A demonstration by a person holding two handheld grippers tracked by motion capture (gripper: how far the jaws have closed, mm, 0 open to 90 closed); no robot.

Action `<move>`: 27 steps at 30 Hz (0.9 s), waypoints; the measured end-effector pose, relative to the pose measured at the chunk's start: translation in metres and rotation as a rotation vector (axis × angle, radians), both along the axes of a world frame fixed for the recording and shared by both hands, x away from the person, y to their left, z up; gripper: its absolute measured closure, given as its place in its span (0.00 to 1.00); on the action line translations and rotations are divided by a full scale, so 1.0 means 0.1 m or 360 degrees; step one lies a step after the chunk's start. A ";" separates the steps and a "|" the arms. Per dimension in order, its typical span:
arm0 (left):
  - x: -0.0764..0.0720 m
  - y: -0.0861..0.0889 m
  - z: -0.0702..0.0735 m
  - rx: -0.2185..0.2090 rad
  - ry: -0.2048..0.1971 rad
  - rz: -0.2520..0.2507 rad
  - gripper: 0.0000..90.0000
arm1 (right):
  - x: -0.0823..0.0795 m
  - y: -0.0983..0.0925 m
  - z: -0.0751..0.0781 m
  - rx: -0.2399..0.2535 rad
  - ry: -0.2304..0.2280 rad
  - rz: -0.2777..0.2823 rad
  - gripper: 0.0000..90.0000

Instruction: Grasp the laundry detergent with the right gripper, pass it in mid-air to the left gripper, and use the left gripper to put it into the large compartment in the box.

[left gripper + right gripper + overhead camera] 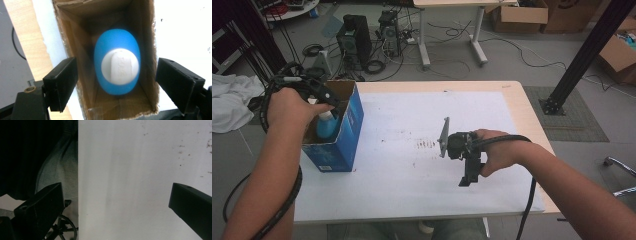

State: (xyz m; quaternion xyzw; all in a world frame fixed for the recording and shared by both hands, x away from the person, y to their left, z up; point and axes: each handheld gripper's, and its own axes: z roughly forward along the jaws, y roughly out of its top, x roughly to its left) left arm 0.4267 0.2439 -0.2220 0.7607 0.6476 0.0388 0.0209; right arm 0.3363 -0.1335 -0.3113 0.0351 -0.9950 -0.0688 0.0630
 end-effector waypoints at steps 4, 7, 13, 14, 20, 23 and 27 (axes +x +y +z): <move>-0.01 -0.04 0.10 0.0006 -0.0019 -0.0017 0.20 | 0.00 -0.01 0.01 0.0004 0.0000 -0.0003 0.00; -0.02 -0.06 0.14 0.0014 -0.0021 -0.0034 0.20 | 0.00 -0.01 0.01 0.0005 -0.0001 -0.0008 0.00; -0.03 -0.14 0.24 0.0015 -0.0031 -0.0079 0.17 | 0.00 -0.02 0.01 0.0007 -0.0001 -0.0011 0.00; -0.03 -0.18 0.28 0.0019 -0.0033 -0.0103 0.17 | 0.00 -0.02 0.01 0.0008 -0.0001 -0.0010 0.00; -0.04 -0.31 0.34 0.0008 -0.0018 -0.0186 0.08 | -0.01 -0.02 0.01 0.0009 0.0005 -0.0009 0.00; -0.05 -0.35 0.37 0.0011 -0.0029 -0.0207 0.08 | -0.01 -0.02 0.01 0.0012 0.0008 -0.0012 0.00; -0.05 -0.43 0.39 0.0012 -0.0026 -0.0255 0.07 | -0.01 -0.02 0.01 0.0007 0.0007 -0.0011 0.00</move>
